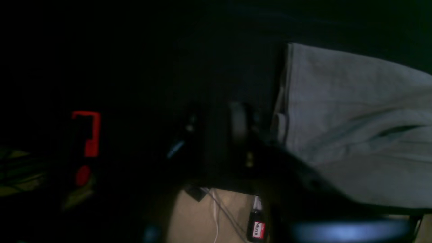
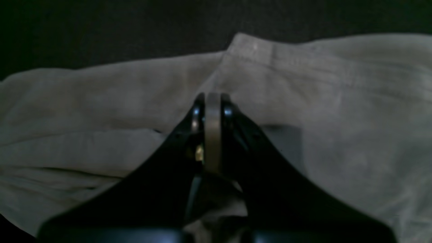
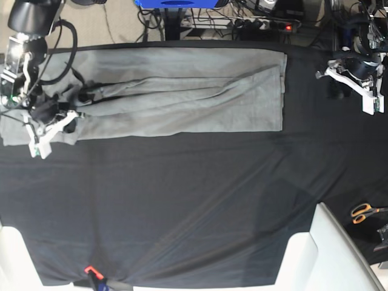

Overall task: Fold the T-shirt properly
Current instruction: 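Lay the folded strip down and stretch it between both grippers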

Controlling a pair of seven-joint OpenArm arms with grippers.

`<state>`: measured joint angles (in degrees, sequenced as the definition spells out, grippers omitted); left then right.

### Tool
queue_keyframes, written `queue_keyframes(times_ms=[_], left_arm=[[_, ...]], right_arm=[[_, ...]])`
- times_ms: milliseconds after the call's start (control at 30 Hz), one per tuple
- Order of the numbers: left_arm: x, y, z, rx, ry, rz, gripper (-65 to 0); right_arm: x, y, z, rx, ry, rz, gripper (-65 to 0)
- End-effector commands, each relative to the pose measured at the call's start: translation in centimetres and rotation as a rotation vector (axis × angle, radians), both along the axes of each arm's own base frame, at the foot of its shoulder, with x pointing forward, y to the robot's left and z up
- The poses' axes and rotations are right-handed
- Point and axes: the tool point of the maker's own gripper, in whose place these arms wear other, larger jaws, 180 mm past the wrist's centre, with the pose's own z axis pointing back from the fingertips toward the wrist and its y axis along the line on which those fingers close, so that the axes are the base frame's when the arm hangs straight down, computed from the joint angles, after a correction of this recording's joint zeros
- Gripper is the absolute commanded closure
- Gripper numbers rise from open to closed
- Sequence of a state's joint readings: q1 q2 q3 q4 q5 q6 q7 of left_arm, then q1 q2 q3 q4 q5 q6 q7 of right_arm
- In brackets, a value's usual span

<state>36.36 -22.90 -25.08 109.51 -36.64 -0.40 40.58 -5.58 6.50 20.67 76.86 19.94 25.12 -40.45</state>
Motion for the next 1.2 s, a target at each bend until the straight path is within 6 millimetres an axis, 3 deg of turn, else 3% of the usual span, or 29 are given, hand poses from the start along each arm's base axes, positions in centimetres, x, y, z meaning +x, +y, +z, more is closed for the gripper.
queue_keyframes(times_ms=[0, 233, 367, 500, 767, 833, 1000, 1167], left_arm=[[0.6, 0.2, 0.9, 0.013, -0.032, -0.011, -5.6], [1.5, 0.7, 0.9, 0.011, -0.046, 0.005, -3.5], [1.5, 0.7, 0.9, 0.011, -0.046, 0.005, -3.5], [1.5, 0.7, 0.9, 0.011, -0.048, 0.005, -3.5], [1.9, 0.3, 0.9, -0.008, -0.058, 0.003, -4.3], [1.9, -0.2, 1.0, -0.050, -0.068, 0.015, -9.1], [2.4, -3.2, 1.7, -0.202, -0.118, -0.073, -39.5], [2.2, -6.0, -0.4, -0.296, -0.126, -0.231, -50.7]], right_arm=[[-0.2, -0.6, 0.4, -0.010, -0.014, 0.001, -0.3], [-2.5, -1.3, -0.6, -0.028, 0.038, -0.040, -0.3], [-3.9, -1.4, 0.2, -0.057, 0.032, -0.024, -0.3], [-4.2, -1.4, 2.3, -0.096, 0.004, -0.030, -0.3], [-3.8, -1.3, 8.5, -0.173, -0.129, -0.026, -0.2], [-4.1, -1.4, 8.9, -0.173, -0.140, -0.047, -0.2], [-5.1, -1.7, 8.5, -0.166, -0.135, -0.076, 0.0], [-5.8, -1.9, 8.5, -0.176, -0.175, -0.083, 0.0]])
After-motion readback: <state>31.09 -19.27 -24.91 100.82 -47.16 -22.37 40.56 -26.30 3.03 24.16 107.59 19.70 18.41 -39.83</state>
